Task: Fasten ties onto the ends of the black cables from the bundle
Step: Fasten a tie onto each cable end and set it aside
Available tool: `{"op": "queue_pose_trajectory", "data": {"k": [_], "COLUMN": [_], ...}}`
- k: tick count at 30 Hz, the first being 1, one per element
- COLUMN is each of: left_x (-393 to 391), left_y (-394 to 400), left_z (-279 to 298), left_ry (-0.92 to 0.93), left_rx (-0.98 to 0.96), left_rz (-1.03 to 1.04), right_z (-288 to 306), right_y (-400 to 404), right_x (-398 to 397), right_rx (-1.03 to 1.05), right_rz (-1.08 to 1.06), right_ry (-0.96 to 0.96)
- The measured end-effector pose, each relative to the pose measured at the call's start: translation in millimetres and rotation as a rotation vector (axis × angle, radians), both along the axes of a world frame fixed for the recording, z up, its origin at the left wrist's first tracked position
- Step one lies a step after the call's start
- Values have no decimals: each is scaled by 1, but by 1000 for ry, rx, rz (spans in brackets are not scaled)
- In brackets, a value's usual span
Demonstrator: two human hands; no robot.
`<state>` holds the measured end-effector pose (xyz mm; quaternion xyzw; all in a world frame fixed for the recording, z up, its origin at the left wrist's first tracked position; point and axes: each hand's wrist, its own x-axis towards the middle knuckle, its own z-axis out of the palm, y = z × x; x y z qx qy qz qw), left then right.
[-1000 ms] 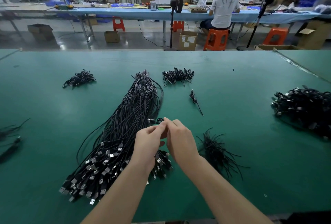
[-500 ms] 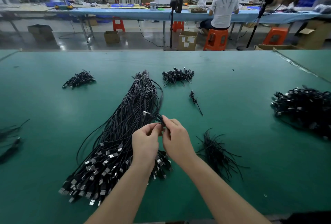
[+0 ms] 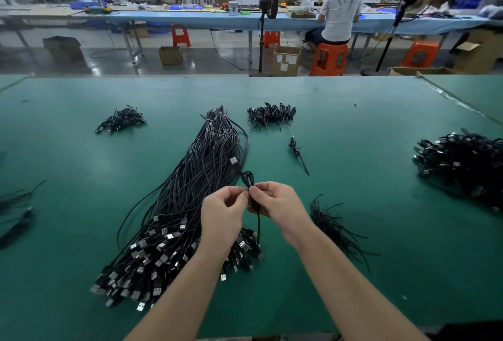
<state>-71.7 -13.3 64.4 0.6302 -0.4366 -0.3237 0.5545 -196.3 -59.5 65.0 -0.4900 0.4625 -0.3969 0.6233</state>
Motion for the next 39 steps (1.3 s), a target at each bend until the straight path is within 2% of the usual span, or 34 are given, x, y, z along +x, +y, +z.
{"op": "queue_pose_trajectory", "data": {"k": [7,15,20,24,28,30,33,36,37,39], "left_x": [-1,9,18,22,20,20,21,22,23,26], "left_y": [3,3,3,0,0,0,-1,-4,-5,-8], "left_z": [0,5,7,6,-1,-6,-9,-6,-5,-1], "left_ry": [-292,-623,-780,-979,-1065,-1040,-869,-519,-370,-40], "left_rx": [-65,-217,-276,-363,-428,-398,-292,-124,-47,109], "left_rz": [-28,-83,-181,-236,-239,-228,-175,-135,-122,-127], "right_z": [-1,3,3,1,2,4,4,7,7,8], "right_y": [-3,-4,-9,-11,-12,-11,-13,-15,-15,-14], "right_x": [-6,-10,-17,-19,-22,-22,-20,-20,-20,-22], "right_rx": [174,210,270,327,377,342,277,228,153,-158], "right_rz": [-5,39,128,199,269,281,260,251,231,168], "right_ry": [-154,-137,-56,-14,-47,-7,35,39,92,331]}}
